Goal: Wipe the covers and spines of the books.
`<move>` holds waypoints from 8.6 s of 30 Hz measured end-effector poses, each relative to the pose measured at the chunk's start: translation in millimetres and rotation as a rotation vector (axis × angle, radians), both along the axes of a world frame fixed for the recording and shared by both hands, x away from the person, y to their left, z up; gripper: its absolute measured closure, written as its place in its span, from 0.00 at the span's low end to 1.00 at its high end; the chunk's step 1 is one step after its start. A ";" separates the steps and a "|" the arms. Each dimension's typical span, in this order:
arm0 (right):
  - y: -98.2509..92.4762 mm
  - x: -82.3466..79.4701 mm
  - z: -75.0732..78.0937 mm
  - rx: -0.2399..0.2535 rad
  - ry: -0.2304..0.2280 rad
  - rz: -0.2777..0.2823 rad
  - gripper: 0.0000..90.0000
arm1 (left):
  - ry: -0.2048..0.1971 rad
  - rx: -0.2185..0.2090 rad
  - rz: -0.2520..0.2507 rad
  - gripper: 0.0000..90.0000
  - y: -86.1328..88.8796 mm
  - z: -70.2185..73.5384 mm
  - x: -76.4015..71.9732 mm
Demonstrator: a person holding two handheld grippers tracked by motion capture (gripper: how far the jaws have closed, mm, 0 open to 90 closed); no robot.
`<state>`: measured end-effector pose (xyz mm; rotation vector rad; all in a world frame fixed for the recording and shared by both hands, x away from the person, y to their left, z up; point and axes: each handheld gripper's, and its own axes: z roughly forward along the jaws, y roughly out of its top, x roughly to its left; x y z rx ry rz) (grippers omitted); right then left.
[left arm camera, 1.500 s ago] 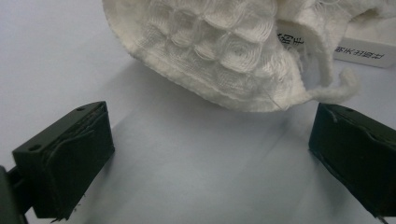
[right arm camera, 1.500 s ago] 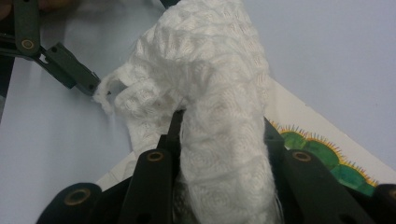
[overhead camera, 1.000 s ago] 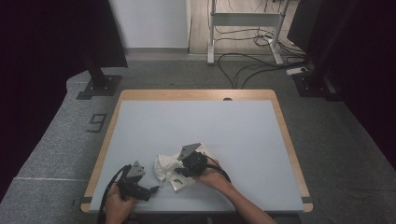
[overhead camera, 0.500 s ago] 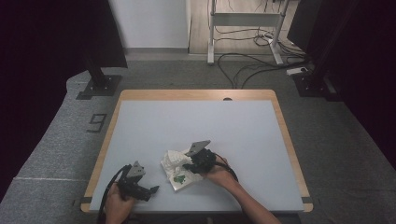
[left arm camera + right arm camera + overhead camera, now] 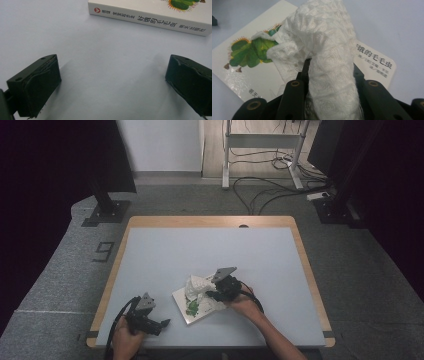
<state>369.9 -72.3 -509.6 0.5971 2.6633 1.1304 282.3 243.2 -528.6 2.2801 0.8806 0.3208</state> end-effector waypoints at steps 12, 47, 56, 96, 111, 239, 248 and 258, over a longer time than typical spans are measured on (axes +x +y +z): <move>-22.0 8.9 -0.4 -0.011 -0.002 -0.072 0.74 | 0.000 0.000 0.000 0.00 0.0 0.0 0.0; -15.6 37.0 2.2 -0.057 -0.007 -0.156 0.73 | 0.000 0.000 0.000 0.00 0.1 0.0 0.1; -10.5 42.5 2.3 -0.059 -0.009 -0.161 0.74 | 0.000 0.000 0.000 0.00 0.0 0.0 0.0; 46.8 15.5 4.0 -0.039 -0.018 0.029 0.73 | 0.000 0.000 0.000 0.00 0.0 0.0 0.0; 80.1 5.9 5.9 -0.047 -0.023 0.091 0.72 | 0.000 -0.001 0.001 0.00 0.0 0.0 0.0; -82.2 -9.8 56.5 0.061 -0.052 -0.138 0.70 | -0.003 0.002 0.000 0.00 -0.3 0.0 -0.3; -112.1 -14.5 60.4 0.065 -0.055 -0.189 0.70 | -0.003 0.001 0.000 0.00 -0.3 -0.1 -0.3; -147.6 -22.3 59.4 0.054 -0.063 -0.260 0.70 | -0.003 0.001 -0.001 0.00 -0.3 -0.1 -0.1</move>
